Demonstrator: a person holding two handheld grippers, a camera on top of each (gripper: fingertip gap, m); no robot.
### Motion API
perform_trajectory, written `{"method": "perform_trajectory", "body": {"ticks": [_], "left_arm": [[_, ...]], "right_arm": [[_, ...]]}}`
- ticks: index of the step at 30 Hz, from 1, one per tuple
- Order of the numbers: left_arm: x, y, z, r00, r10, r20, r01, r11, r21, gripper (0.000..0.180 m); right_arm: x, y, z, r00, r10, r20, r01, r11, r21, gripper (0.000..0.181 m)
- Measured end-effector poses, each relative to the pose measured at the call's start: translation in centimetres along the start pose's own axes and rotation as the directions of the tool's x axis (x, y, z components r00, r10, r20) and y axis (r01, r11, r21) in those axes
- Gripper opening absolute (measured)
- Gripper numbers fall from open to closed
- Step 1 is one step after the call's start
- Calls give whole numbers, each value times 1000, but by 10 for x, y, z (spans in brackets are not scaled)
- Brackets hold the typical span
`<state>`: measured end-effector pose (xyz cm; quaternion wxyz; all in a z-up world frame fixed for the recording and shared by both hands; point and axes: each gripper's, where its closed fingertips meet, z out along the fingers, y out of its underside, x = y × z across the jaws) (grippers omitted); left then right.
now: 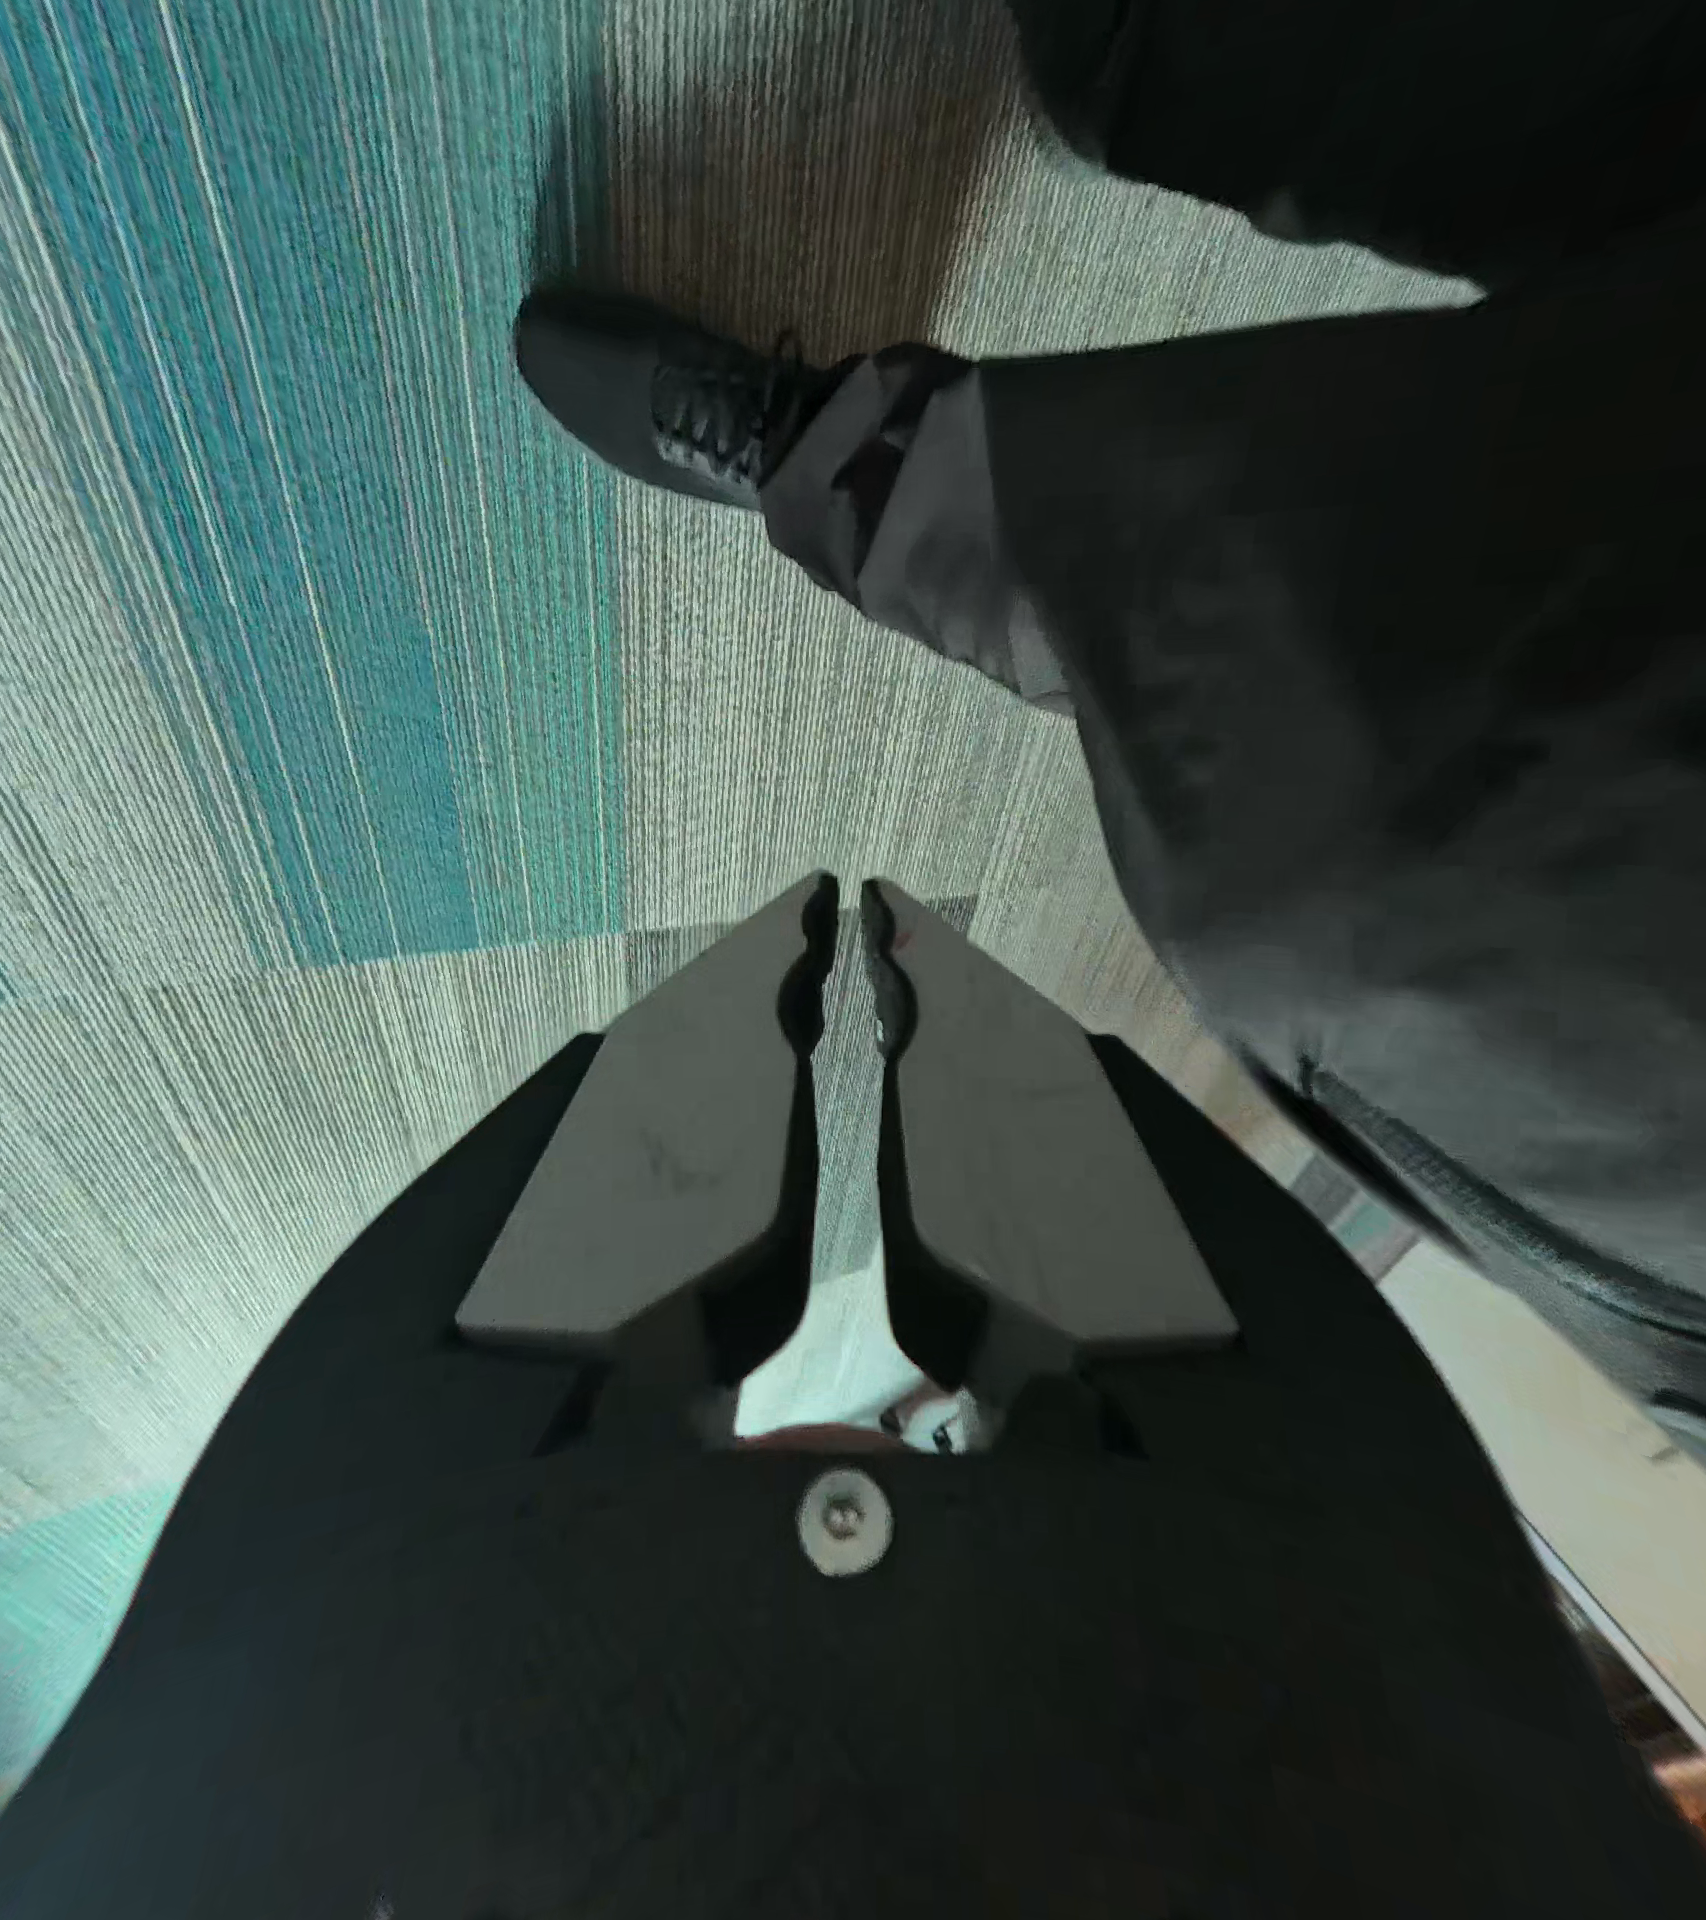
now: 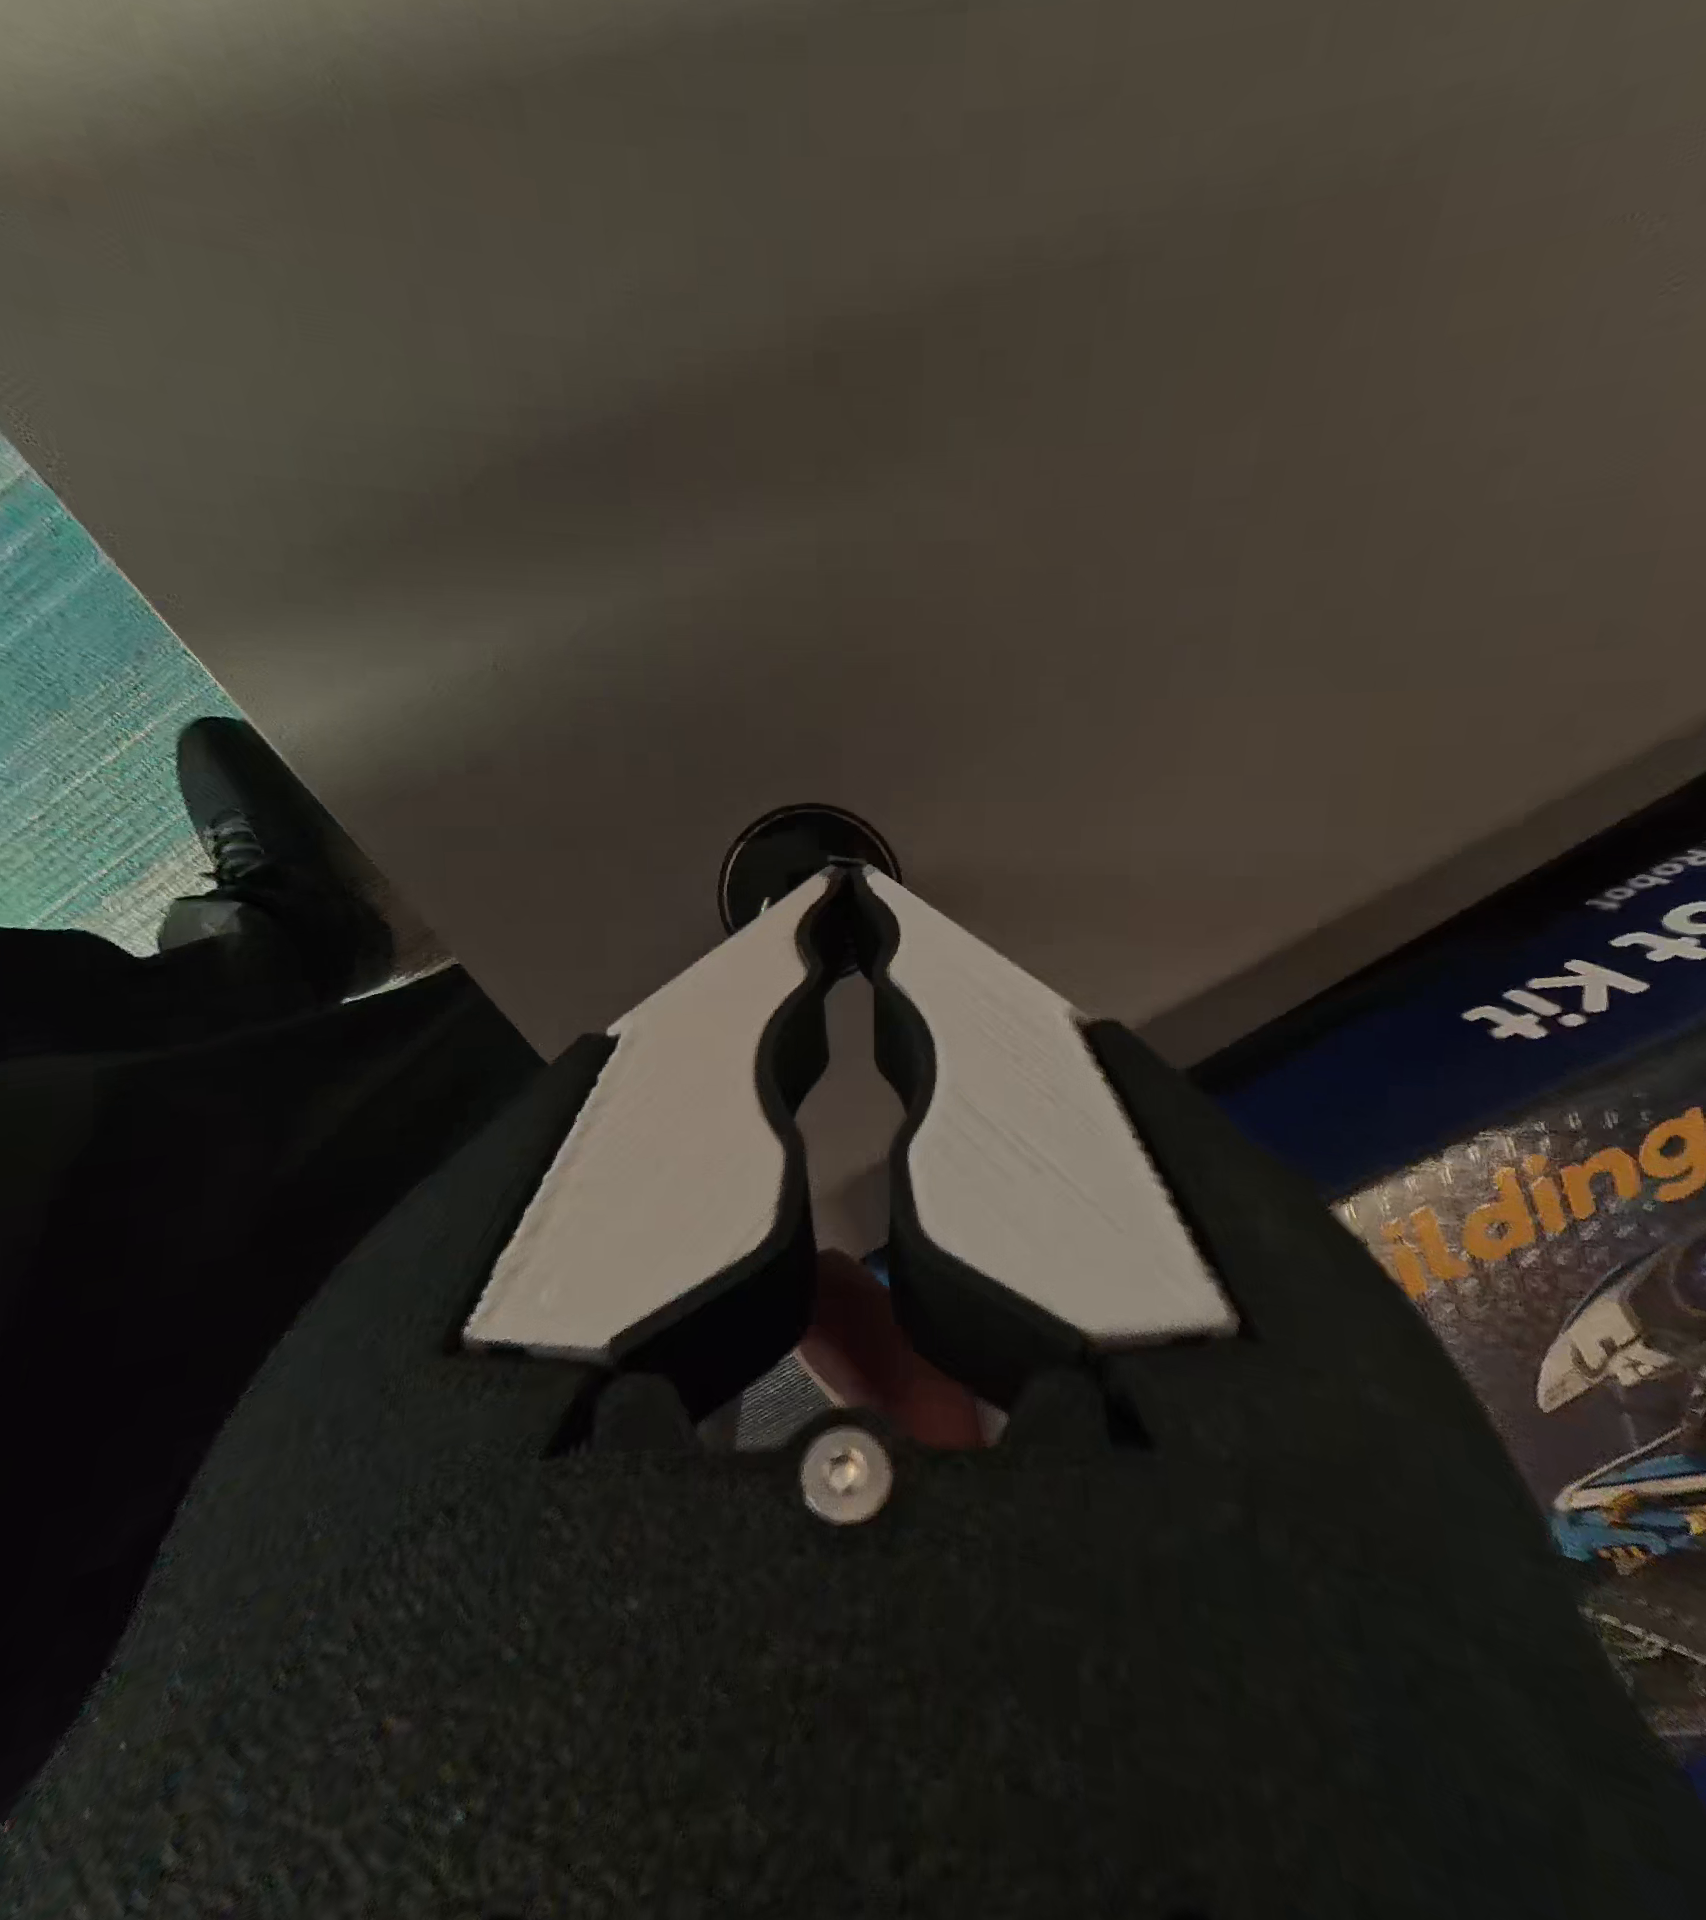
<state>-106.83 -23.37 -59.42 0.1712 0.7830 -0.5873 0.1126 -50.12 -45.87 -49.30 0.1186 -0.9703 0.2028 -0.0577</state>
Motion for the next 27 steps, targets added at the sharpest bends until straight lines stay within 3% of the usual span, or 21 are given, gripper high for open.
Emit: {"method": "perform_trajectory", "body": {"ticks": [7,17,27], "left_arm": [[-1,27,11,997,-70,-29,68,996,-54,3],[18,-16,8,999,23,-46,-24,999,-26,3],[24,-21,10,999,28,-45,-30,999,-30,3]], "right_arm": [[-1,-1,1,998,52,43,-52,999,-11,0],[-1,-2,3,995,25,98,-10,989,-148,0],[-1,-2,3,994,2,109,18,985,-174,0]]}}
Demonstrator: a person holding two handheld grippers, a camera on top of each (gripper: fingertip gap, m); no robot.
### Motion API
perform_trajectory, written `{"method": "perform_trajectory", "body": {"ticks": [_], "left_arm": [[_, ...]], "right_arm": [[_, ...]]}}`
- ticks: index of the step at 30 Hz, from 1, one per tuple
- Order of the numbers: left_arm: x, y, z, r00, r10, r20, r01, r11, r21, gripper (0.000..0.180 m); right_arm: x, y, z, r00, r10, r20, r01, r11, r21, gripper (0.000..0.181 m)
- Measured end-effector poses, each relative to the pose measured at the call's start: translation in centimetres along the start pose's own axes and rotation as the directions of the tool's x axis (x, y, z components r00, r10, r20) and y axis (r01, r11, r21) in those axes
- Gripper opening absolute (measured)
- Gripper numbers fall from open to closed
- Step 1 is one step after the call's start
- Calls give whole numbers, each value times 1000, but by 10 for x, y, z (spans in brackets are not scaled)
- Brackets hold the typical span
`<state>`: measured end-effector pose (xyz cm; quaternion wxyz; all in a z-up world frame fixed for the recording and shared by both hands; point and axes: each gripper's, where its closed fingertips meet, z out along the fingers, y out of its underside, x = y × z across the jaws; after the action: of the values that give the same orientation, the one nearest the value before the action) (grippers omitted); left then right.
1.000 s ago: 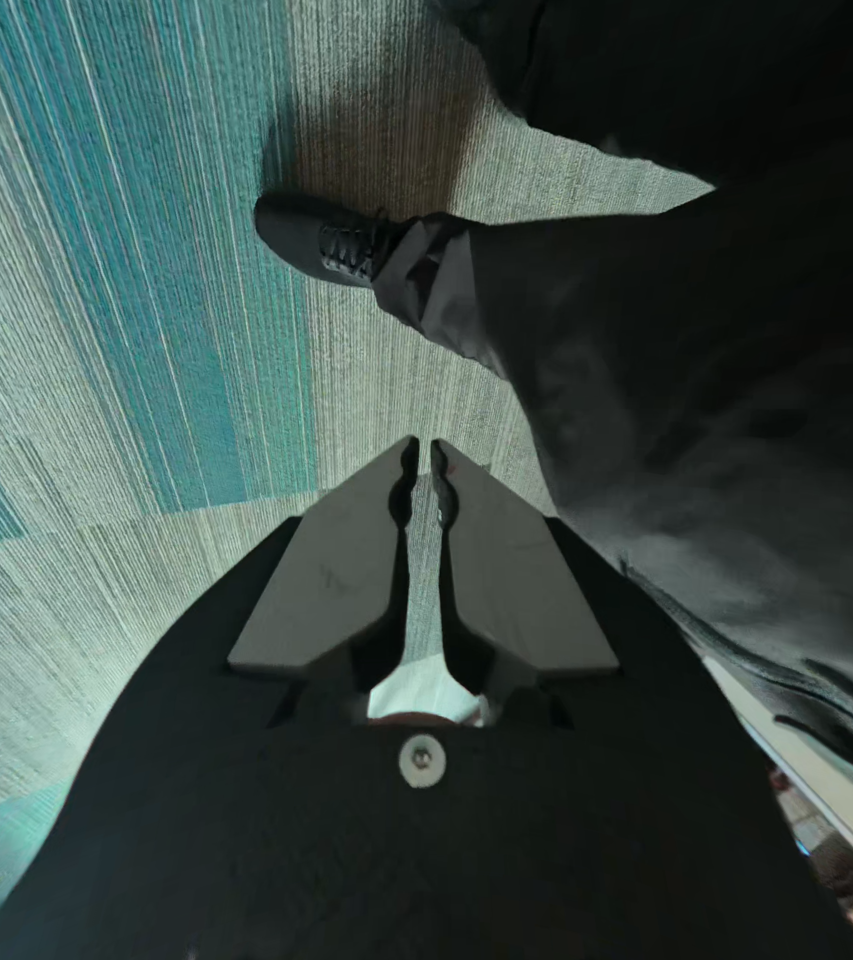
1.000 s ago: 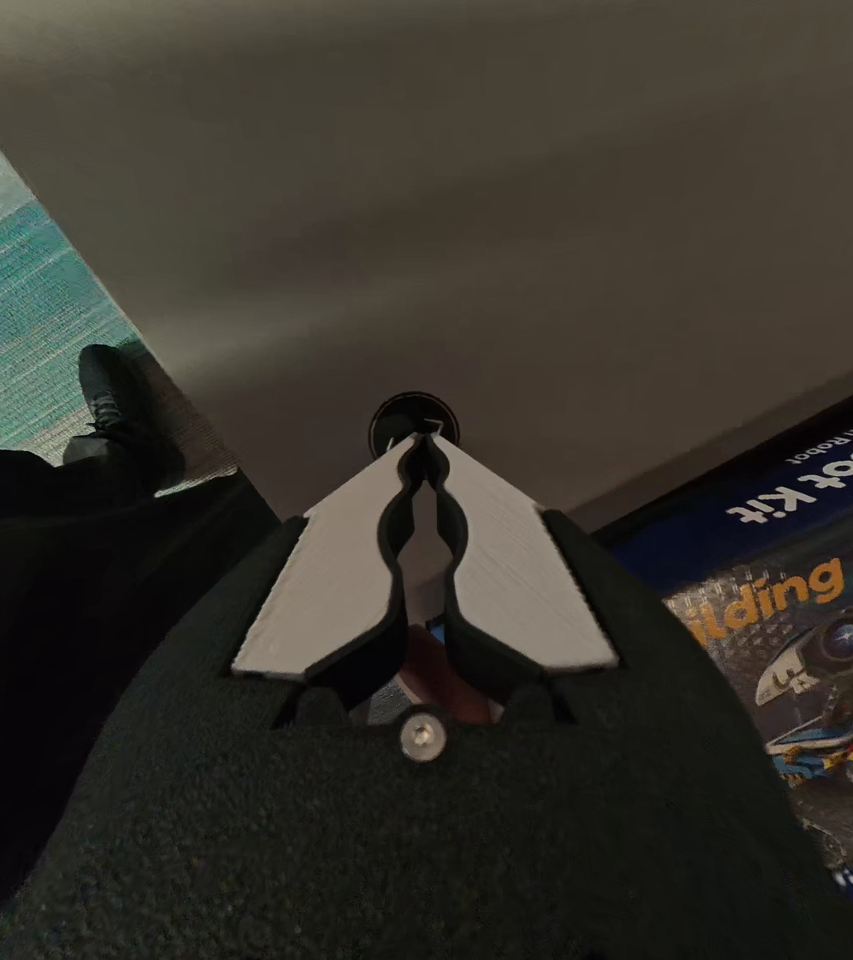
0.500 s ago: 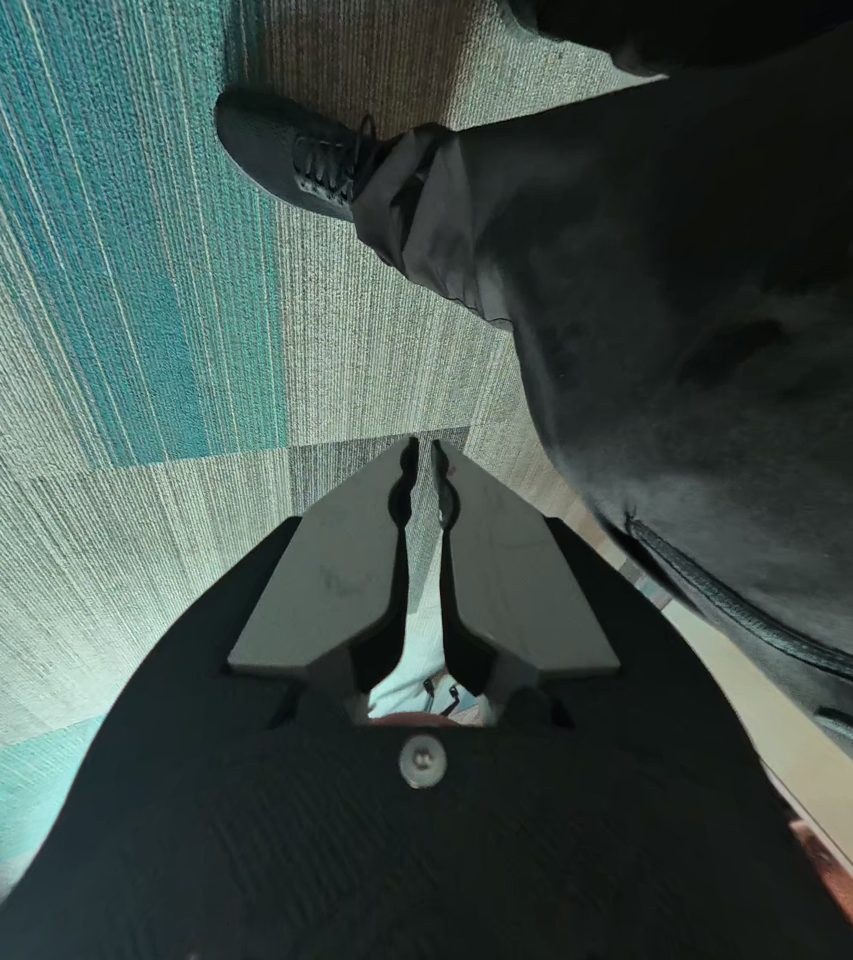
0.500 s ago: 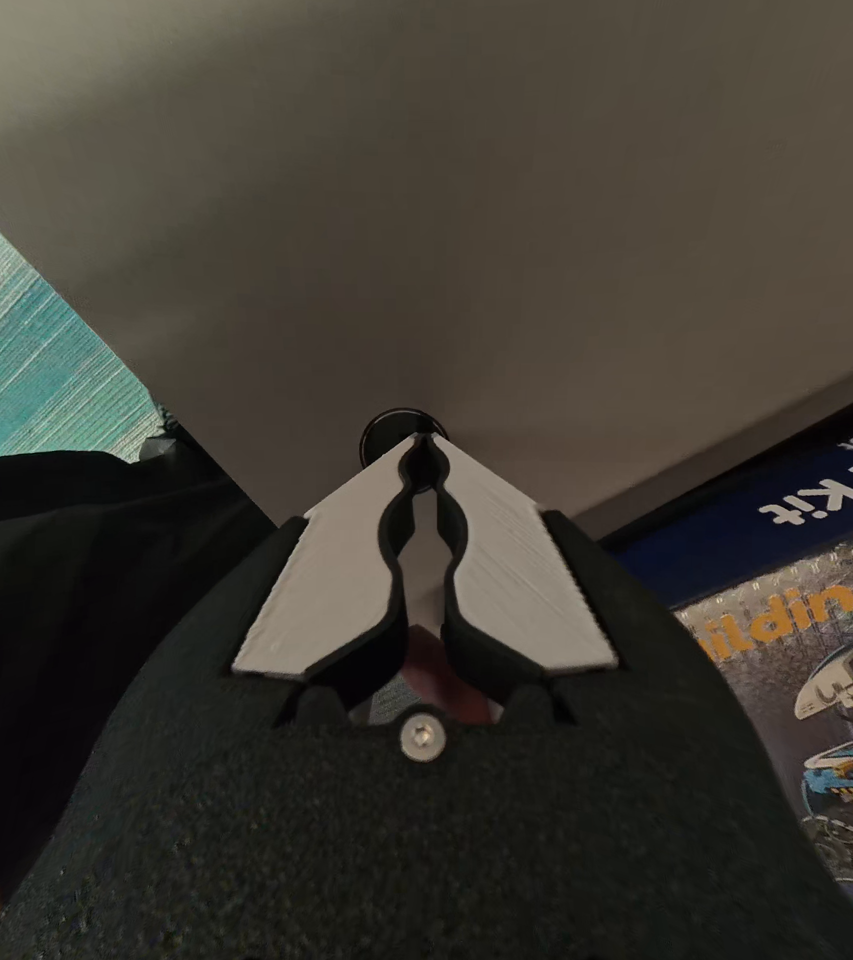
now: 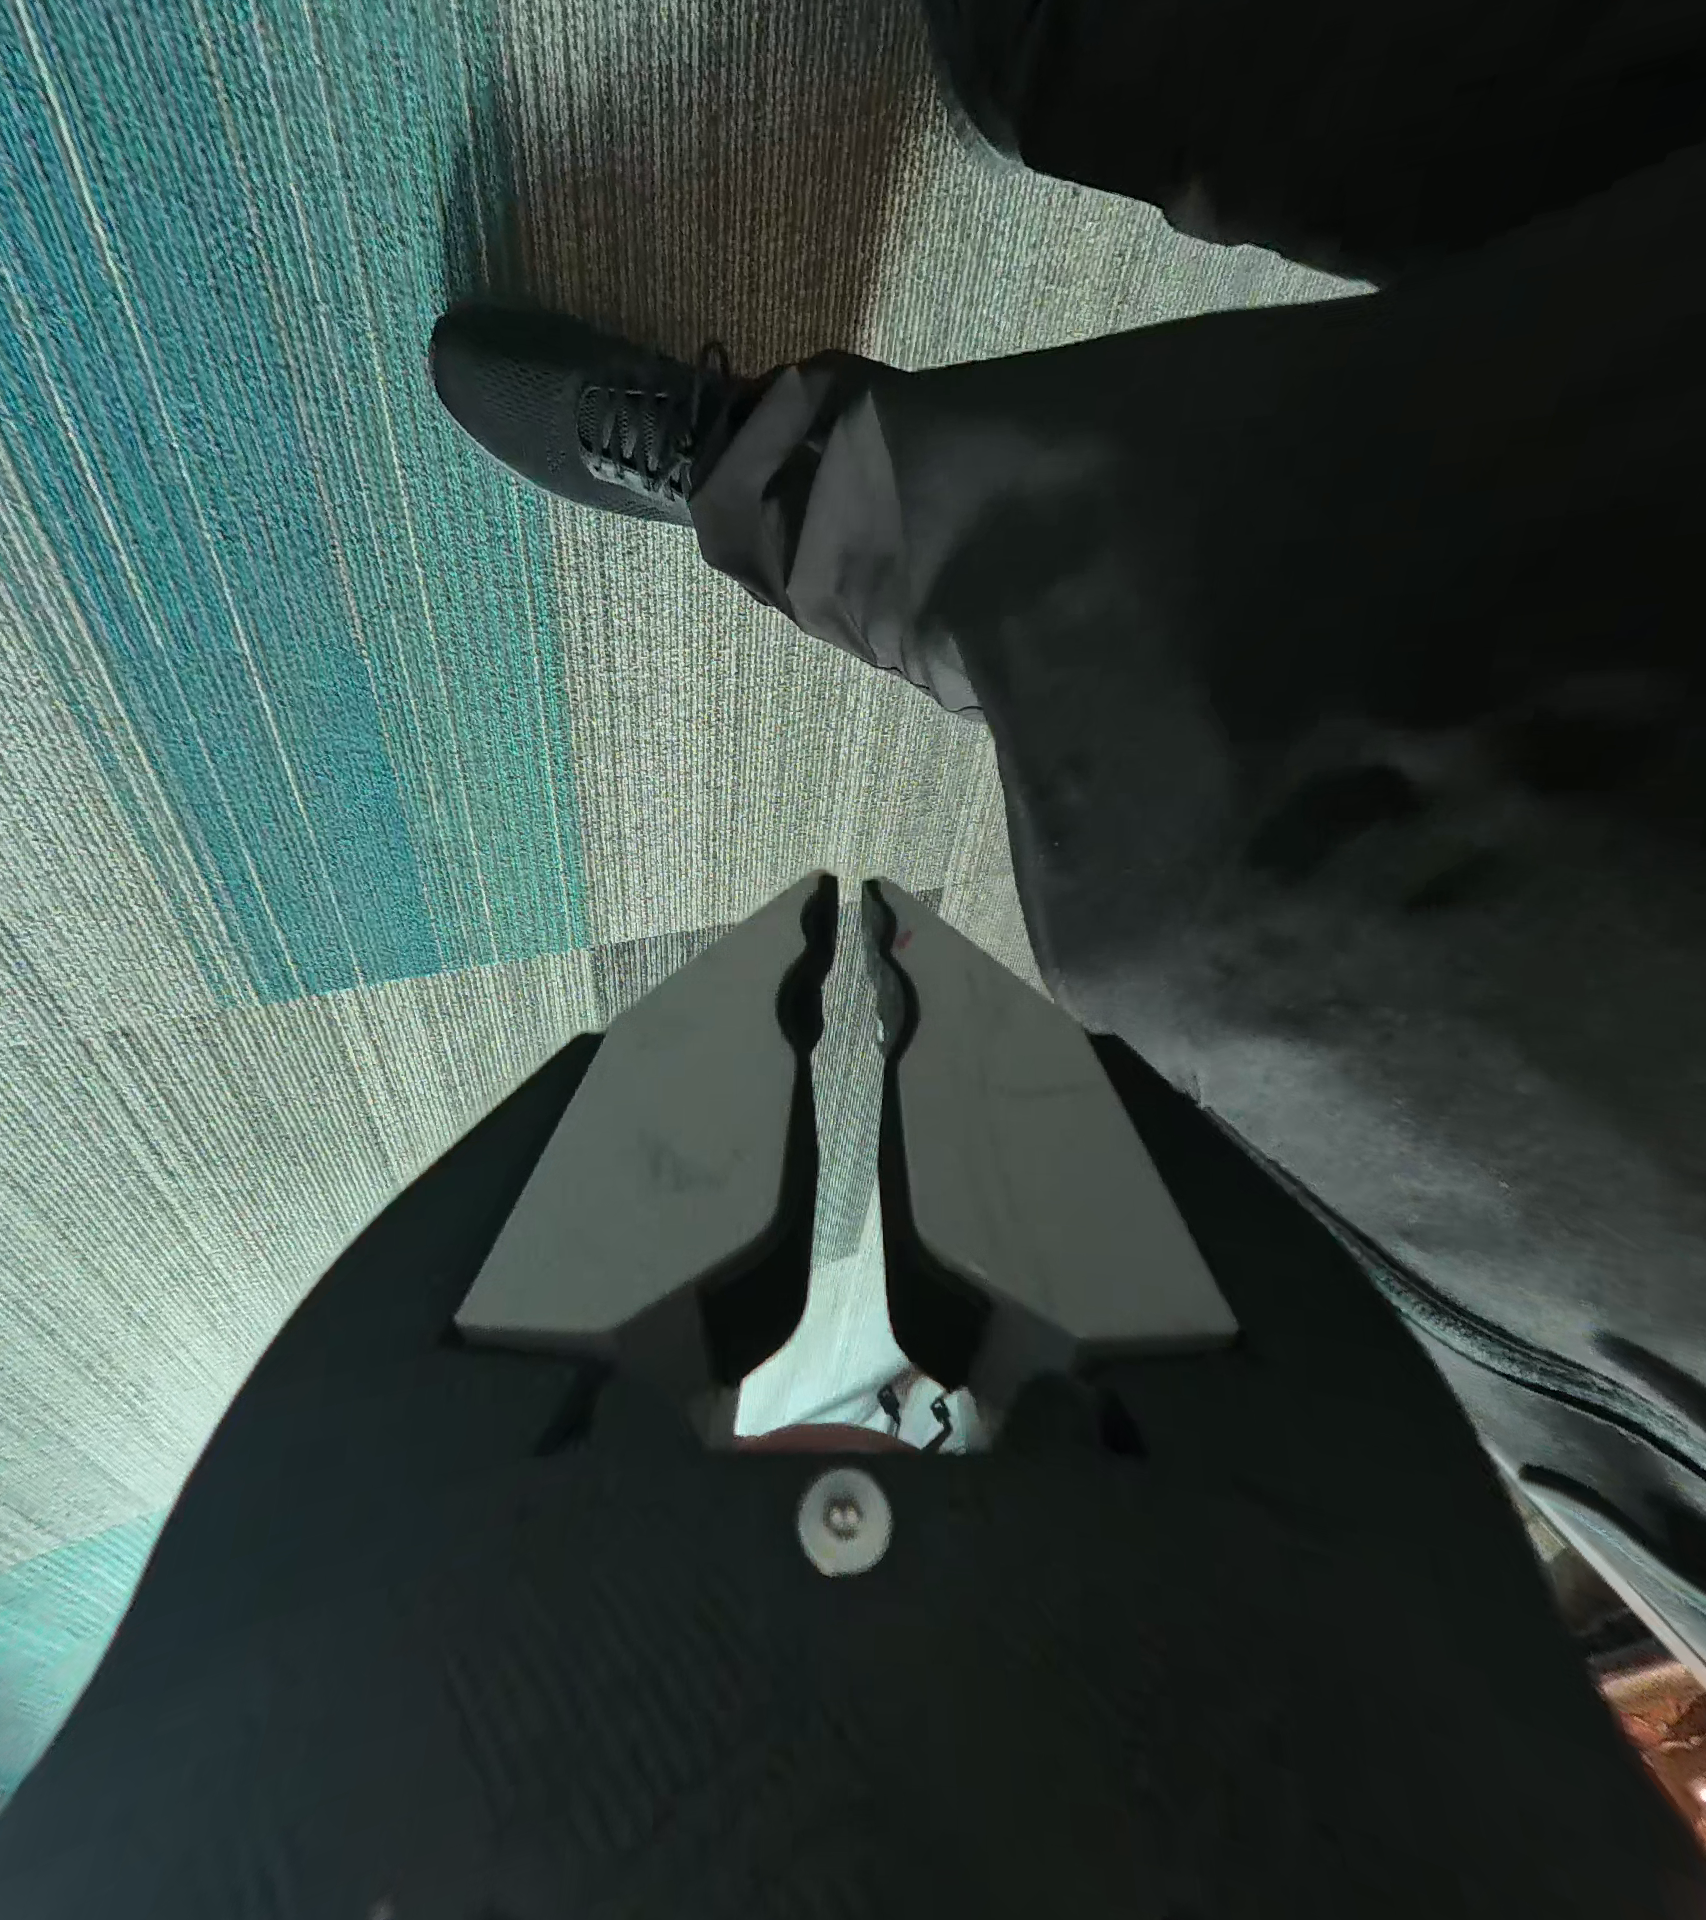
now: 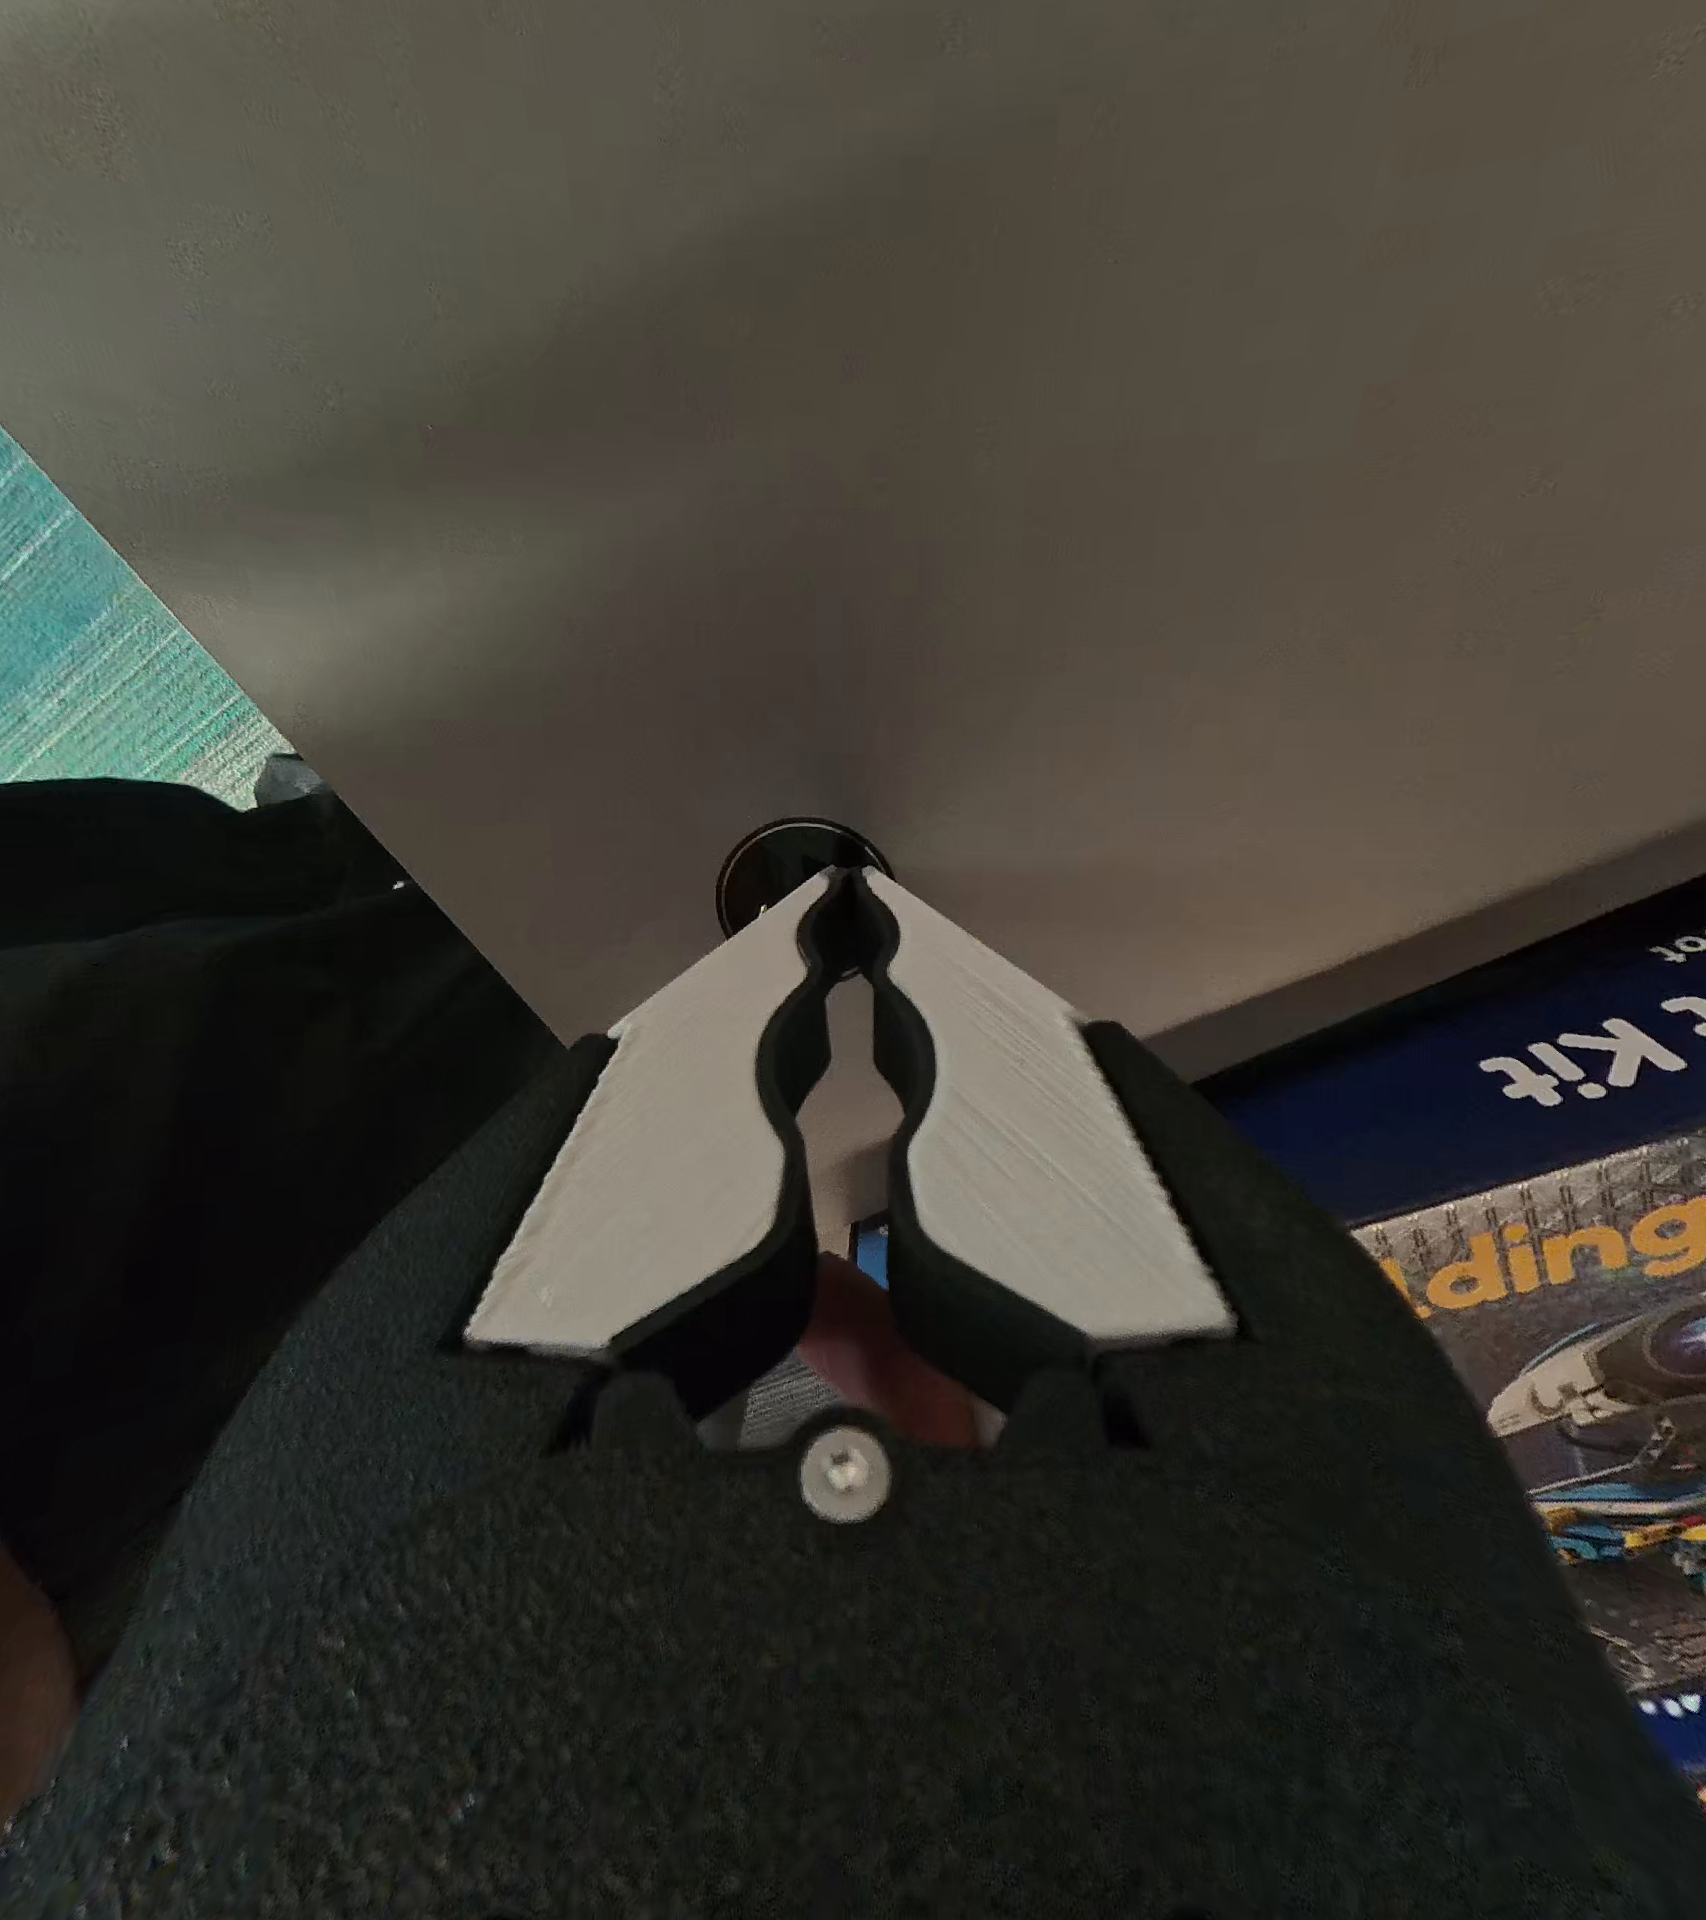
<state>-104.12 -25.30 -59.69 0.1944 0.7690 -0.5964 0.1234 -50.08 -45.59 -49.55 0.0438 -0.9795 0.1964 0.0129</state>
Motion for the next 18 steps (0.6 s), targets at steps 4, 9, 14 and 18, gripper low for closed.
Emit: {"method": "perform_trajectory", "body": {"ticks": [4,9,14,18], "left_arm": [[-3,9,3,1000,-15,1,15,1000,-25,3],[-3,12,6,1000,-23,-1,23,999,-29,2],[3,8,6,1000,-10,-3,10,1000,-11,2],[2,7,7,1000,-18,-4,18,1000,-5,2]], "right_arm": [[0,0,0,1000,-11,3,11,999,-47,0],[0,0,0,1000,5,30,-3,998,-65,0],[-2,-3,1,996,33,78,-26,996,-89,0],[-1,-3,1,996,29,86,-19,993,-115,0]]}}
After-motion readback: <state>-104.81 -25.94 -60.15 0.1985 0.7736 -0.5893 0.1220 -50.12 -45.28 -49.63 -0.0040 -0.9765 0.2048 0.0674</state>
